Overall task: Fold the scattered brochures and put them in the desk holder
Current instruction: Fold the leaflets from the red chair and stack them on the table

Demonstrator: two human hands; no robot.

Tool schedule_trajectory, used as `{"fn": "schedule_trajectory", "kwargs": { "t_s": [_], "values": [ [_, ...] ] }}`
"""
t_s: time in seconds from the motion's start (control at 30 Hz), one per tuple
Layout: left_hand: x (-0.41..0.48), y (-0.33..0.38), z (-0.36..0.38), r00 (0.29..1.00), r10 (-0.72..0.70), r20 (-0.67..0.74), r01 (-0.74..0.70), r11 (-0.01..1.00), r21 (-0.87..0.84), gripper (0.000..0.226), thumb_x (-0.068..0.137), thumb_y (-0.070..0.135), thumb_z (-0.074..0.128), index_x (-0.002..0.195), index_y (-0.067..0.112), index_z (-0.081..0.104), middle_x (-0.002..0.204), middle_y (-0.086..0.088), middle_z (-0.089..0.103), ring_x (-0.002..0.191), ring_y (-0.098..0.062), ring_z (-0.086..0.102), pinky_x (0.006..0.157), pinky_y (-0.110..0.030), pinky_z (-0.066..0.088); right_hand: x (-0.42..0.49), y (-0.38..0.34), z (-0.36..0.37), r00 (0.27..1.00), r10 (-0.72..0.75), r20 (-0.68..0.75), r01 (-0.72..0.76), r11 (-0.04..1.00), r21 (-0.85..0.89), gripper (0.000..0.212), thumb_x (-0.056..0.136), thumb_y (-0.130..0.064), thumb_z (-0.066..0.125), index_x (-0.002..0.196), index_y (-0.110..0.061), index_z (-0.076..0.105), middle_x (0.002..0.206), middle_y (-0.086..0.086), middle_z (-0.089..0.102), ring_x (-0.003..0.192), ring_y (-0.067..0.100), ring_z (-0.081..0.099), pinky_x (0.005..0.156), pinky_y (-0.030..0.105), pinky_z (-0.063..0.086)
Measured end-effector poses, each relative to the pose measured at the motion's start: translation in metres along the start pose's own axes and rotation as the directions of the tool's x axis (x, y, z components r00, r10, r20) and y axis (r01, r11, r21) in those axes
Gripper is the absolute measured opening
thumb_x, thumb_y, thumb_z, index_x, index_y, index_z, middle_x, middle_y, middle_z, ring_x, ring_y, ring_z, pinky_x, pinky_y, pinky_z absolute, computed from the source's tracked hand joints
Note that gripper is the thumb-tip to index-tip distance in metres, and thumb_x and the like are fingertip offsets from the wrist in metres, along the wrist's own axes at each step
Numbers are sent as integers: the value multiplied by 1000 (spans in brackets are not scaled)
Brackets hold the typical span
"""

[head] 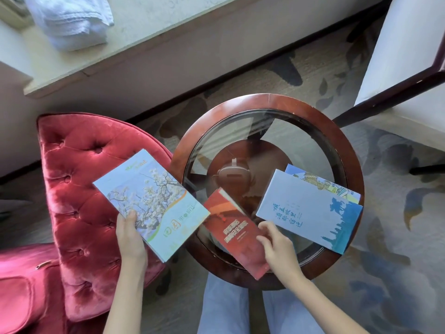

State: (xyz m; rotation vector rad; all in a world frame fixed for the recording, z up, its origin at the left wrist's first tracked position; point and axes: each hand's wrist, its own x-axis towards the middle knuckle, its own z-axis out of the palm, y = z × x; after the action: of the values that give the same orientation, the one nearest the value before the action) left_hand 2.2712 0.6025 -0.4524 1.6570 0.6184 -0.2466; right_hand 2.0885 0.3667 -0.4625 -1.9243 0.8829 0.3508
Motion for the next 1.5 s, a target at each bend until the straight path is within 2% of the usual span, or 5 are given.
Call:
{"fn": "schedule_trajectory", "kwargs": {
  "t_s": [0.23, 0.43, 0.87, 1.13, 1.5],
  "values": [
    [10, -10, -4, 983, -95, 159, 98, 995, -9, 23, 100, 13, 36, 119, 16, 48, 124, -9, 58, 107, -22, 59, 89, -38, 51, 22, -37, -27, 994, 105, -40, -53, 755, 653, 27, 89, -3, 57, 95, -28, 54, 99, -5, 68, 89, -1, 66, 76, 13, 52],
    [-20, -27, 49, 921, -160, 354, 186, 982, -42, 22, 99, 10, 36, 110, 13, 55, 98, 0, 72, 82, -12, 69, 70, -25, 57, 38, -73, 9, 990, 40, 136, -105, 856, 506, 32, 86, 0, 58, 92, -31, 54, 89, -6, 65, 86, 7, 64, 75, 12, 50],
    [-35, -37, 85, 843, -365, 394, 398, 917, -1, 48, 98, 48, 21, 127, 22, 50, 122, -3, 63, 112, -18, 60, 94, -41, 48, 49, -61, 40, 988, 24, -153, -38, 995, -90, 27, 90, -26, 59, 116, -20, 54, 110, -3, 57, 106, 15, 50, 77, 25, 40],
    [-35, -38, 88, 888, -291, 355, 294, 955, 47, 20, 99, 12, 41, 117, 16, 48, 112, -4, 61, 100, -16, 61, 91, -37, 50, 59, -61, 41, 986, -29, -164, -9, 974, -225, 29, 90, -31, 58, 116, -22, 54, 114, -4, 56, 108, 17, 46, 87, 28, 40],
    [-44, -24, 79, 860, -302, 411, 351, 935, -46, 21, 99, 17, 40, 113, 24, 53, 106, 3, 68, 93, -11, 68, 76, -30, 59, 83, 31, -122, 985, 28, -169, -104, 881, -462, 75, 81, -42, 67, 141, -13, 32, 148, 6, 32, 138, 23, 27, 115, 39, 18]
  ]
}}
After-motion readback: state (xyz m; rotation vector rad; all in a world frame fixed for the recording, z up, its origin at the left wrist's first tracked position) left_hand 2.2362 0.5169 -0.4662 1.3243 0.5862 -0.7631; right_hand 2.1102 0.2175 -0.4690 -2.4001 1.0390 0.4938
